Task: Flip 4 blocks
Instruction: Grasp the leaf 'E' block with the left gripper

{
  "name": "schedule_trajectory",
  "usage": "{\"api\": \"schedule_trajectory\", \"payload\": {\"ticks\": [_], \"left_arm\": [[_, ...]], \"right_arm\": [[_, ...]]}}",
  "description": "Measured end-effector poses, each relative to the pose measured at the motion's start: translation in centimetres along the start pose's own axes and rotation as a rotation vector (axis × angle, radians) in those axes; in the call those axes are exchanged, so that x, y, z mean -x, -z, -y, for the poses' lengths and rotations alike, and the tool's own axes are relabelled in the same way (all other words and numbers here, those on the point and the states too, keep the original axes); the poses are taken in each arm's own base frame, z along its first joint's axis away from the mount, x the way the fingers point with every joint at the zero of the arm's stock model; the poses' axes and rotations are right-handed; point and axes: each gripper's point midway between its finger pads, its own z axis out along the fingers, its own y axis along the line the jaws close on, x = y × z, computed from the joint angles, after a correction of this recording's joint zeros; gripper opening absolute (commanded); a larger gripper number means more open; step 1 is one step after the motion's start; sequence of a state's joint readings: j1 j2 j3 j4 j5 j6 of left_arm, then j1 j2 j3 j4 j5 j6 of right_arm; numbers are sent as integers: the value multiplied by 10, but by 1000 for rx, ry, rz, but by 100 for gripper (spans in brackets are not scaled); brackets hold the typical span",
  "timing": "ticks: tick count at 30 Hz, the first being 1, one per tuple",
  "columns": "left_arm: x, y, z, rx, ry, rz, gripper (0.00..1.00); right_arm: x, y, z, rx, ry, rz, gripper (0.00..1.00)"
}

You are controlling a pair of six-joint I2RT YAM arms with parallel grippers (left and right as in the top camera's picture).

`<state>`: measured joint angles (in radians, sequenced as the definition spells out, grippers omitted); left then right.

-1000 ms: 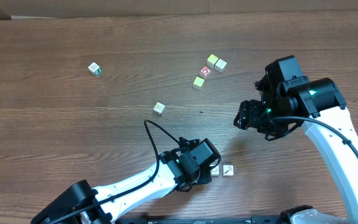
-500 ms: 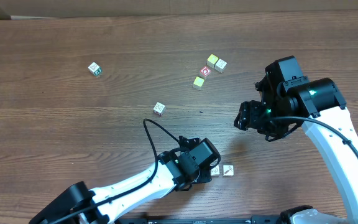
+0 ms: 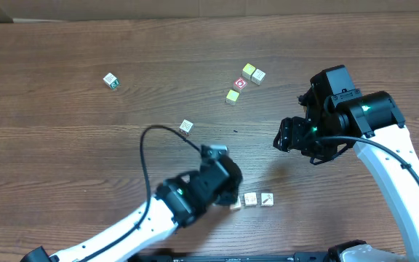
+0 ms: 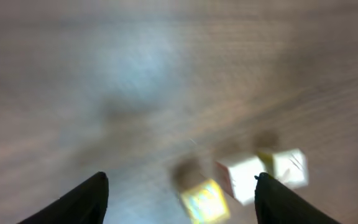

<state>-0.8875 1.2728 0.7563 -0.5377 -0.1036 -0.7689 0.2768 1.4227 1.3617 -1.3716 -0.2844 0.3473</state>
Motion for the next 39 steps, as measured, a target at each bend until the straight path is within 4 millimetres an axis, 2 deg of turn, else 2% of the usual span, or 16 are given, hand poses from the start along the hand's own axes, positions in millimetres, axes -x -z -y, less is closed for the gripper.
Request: {"api": "schedule_trajectory", "payload": {"ticks": [3,7,10,12,14,19,24,28,32,39], "left_arm": [[28,-1,-25,54,-42,36,67],[66,-7,-57,128,-63,50,74],[97,-13,-73,165,-44,51,78],[117,-19,-83,186,-13,31,77],[129,-26,-91,211,32,-1,69],[141,-47,-107,282,214,-107,54],[146,-71,-106,294,357,-146,54],[136,-81,-109,317,472,-181,56],[125,-86,-113,354,560,-210,57],[121,-84,-119,385,653,-210,56]], "right_arm": [[1,0,0,2,1,3,74],[2,0,-1,4,3,9,74],[2,0,-1,4,3,8,74],[2,0,-1,4,3,8,75],[2,0,-1,5,4,9,75],[2,0,-1,4,3,9,76],[2,0,-1,4,3,9,77],[2,0,-1,4,7,9,78],[2,0,-1,4,13,9,79],[2,0,-1,4,26,9,79]]}}
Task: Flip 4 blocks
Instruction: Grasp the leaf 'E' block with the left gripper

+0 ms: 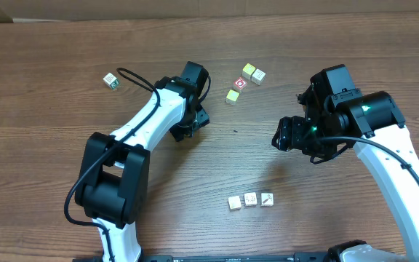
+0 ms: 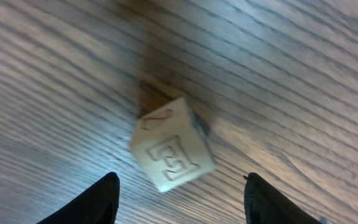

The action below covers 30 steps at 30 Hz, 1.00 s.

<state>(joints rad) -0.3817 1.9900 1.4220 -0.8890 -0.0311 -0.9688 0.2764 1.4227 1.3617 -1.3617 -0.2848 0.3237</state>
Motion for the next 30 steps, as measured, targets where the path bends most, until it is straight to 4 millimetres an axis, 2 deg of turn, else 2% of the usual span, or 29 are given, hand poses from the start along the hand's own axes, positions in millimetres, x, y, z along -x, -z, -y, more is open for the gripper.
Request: {"api": "schedule_trajectory", "payload": {"ticks": [3,7,10,12,15,16,21,30], "left_arm": [[5,0,-4,6,41,3,54],[9,-7,-10,19,85,-5,42],[12,-13,-12,26,105,-9,38],[13,-14,-11,24,113,-7,32],[14,-14,-10,19,119,-4,13],[14,-14,-10,19,116,-4,10],[15,-13,-8,14,115,0,4],[10,-12,-5,-6,-52,-32,4]], "right_arm": [[0,0,0,0,6,0,79],[0,0,0,0,10,1,79],[0,0,0,0,10,0,79],[0,0,0,1,11,0,79],[0,0,0,0,11,0,79],[0,0,0,1,11,1,79],[0,0,0,0,11,0,79],[0,0,0,1,11,0,79]]}}
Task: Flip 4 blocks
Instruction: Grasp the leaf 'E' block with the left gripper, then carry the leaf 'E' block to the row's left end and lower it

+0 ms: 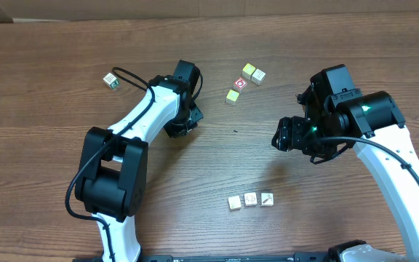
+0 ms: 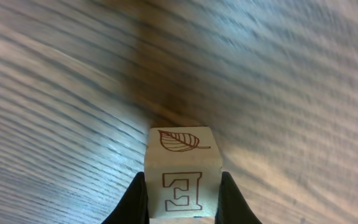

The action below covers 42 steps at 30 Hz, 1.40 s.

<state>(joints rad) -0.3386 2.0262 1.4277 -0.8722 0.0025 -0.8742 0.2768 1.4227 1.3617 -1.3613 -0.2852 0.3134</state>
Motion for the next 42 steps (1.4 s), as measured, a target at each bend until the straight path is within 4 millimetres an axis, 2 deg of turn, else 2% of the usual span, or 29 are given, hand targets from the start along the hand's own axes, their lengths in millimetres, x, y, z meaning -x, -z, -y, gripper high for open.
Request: {"api": "schedule_trajectory", "payload": {"ticks": [4,10,16,20,23,27,33,37,42], "left_arm": [[-12,9,-3,-4,-135,-49,4],[-36,51,-6,-18,-332,-59,4],[-63,92,2,-66,-452,-21,4],[-91,105,0,-94,-513,-5,4],[-119,98,-14,-89,-541,-21,4],[-156,75,-36,-64,-552,-73,4],[-215,45,-46,-77,-595,-131,4],[-237,32,-48,-86,-583,-147,4],[-249,19,-54,-92,-520,-154,4]], "right_arm": [[0,0,0,0,0,0,79],[0,0,0,-1,0,0,79],[0,0,0,-1,-1,-2,79],[-1,0,1,-3,-2,-6,79],[-2,0,1,-4,-2,-8,79],[-2,0,1,-4,-3,-8,79],[-3,0,1,-5,-4,-12,79],[-4,0,2,-8,-6,-18,79],[-6,0,2,-9,-8,-22,79]]}}
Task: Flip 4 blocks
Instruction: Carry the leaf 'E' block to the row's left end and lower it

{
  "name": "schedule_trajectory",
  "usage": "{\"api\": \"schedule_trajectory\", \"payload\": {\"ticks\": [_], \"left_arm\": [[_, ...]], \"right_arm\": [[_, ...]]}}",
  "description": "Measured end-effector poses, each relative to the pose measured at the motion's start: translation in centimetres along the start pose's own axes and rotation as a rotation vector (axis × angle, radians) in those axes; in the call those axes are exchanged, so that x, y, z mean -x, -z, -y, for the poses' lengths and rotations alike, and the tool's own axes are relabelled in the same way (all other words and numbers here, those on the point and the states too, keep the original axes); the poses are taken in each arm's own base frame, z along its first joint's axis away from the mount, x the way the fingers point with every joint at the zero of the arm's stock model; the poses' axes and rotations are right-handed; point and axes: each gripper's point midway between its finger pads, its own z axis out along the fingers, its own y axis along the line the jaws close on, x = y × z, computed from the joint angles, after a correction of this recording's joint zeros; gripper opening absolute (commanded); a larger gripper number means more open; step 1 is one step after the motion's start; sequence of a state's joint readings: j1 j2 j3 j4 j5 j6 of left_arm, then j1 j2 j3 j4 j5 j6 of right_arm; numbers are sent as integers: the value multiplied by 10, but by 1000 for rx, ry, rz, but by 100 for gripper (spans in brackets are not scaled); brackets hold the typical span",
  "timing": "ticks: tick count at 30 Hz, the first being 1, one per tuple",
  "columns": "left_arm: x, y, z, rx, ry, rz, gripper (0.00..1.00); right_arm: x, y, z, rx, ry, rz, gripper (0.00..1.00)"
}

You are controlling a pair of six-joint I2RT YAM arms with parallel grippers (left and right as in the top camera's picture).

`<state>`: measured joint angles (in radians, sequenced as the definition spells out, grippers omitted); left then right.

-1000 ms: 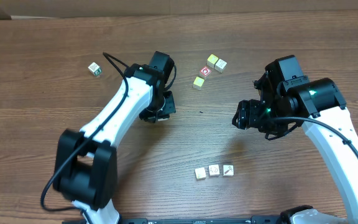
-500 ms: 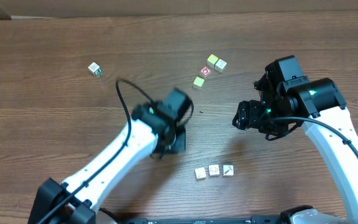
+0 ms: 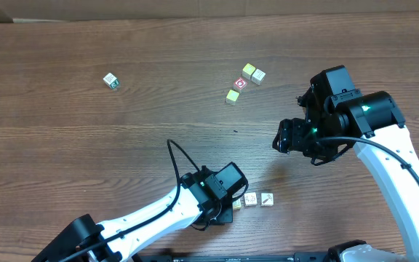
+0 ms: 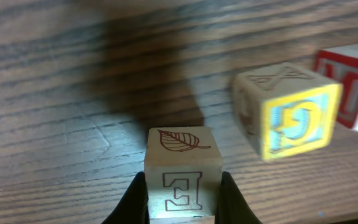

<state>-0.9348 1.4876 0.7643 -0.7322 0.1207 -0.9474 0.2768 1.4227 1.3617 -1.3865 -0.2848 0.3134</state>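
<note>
My left gripper (image 4: 183, 190) is shut on a pale wooden block (image 4: 183, 168) that shows a leaf on one face and a letter E on another. It is held low over the table, just left of a yellow block with a blue letter (image 4: 294, 115); a red-lettered block (image 4: 350, 84) lies beyond that. Overhead, the left gripper (image 3: 228, 195) sits at the left end of a short row of blocks (image 3: 258, 199) near the front edge. My right gripper (image 3: 284, 135) hovers over bare table at the right, holding nothing that I can see.
Several blocks are clustered at the back middle (image 3: 243, 81). A single block (image 3: 110, 80) lies at the back left. The left arm (image 3: 151, 218) stretches along the front edge, and its cable (image 3: 174, 156) loops up toward the table's middle.
The left gripper, still shut on the leaf-and-E block, has moved from the upper middle of the table to the front, beside the row of blocks. The right arm has not moved.
The left gripper stood open by the front row while a lone block lay at the table's middle. Then it was open around that block, then shut on it. Now the block is held at the front beside the row. The right arm stayed still throughout.
</note>
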Motion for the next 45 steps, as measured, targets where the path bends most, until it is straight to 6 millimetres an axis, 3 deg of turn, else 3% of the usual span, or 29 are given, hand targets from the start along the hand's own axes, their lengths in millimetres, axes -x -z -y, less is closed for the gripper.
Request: {"api": "schedule_trajectory", "payload": {"ticks": [14,23,37,45], "left_arm": [[15,-1,2,-7,67,81,6],[20,-1,-1,11,68,112,12],[24,0,0,6,70,128,40],[25,0,2,-2,70,134,36]], "right_arm": [[0,0,0,-1,-1,-2,79],[0,0,0,-1,-1,-2,79],[0,0,0,-1,-1,-2,79],[0,0,0,-1,0,-1,79]]}}
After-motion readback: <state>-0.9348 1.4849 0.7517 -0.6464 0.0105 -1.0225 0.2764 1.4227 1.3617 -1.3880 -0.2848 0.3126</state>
